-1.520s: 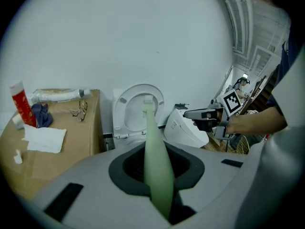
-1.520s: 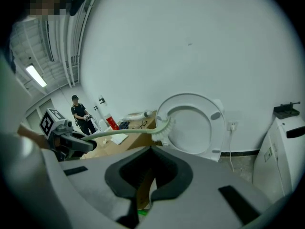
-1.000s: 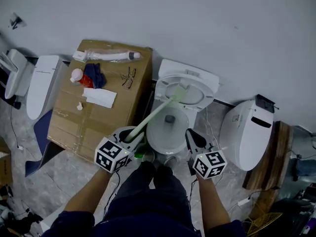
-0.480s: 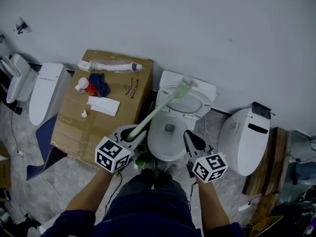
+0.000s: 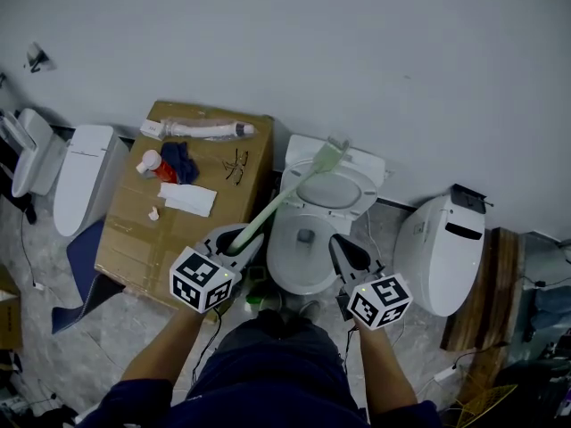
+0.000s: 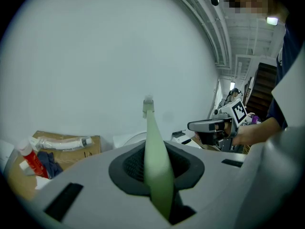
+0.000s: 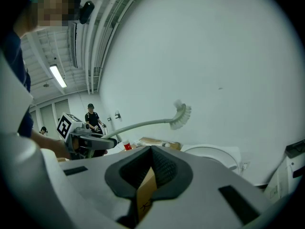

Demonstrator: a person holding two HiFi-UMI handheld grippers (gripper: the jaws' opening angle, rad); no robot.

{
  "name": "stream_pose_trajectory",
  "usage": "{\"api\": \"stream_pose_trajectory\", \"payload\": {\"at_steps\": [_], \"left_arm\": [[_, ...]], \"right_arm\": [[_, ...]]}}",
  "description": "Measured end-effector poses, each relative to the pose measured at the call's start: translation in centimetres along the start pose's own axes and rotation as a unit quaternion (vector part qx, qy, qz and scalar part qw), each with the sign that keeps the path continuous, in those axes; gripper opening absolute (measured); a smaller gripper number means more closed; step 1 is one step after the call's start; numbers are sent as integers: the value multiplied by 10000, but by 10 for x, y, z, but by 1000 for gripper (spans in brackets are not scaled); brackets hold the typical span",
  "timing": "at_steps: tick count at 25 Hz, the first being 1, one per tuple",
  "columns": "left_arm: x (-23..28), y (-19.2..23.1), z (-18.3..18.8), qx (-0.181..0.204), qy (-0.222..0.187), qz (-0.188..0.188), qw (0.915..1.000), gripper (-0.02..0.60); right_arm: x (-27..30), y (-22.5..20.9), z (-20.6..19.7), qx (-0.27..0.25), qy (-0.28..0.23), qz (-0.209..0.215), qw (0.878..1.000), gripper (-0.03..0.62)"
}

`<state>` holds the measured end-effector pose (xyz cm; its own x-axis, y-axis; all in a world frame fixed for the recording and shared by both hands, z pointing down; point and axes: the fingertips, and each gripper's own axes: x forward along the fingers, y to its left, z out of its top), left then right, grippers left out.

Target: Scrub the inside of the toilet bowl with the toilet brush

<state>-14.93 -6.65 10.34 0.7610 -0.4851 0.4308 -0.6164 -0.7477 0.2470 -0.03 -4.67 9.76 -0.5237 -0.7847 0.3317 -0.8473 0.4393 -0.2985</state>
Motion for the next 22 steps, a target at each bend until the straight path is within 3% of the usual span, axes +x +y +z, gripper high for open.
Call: {"api": "stream_pose_trajectory", "payload": {"at_steps": [22], "left_arm": [[-7, -12, -3, 1, -32, -108, 9999, 78]], "right_arm": [[-15, 15, 1, -49, 9, 7, 10000, 3]]}}
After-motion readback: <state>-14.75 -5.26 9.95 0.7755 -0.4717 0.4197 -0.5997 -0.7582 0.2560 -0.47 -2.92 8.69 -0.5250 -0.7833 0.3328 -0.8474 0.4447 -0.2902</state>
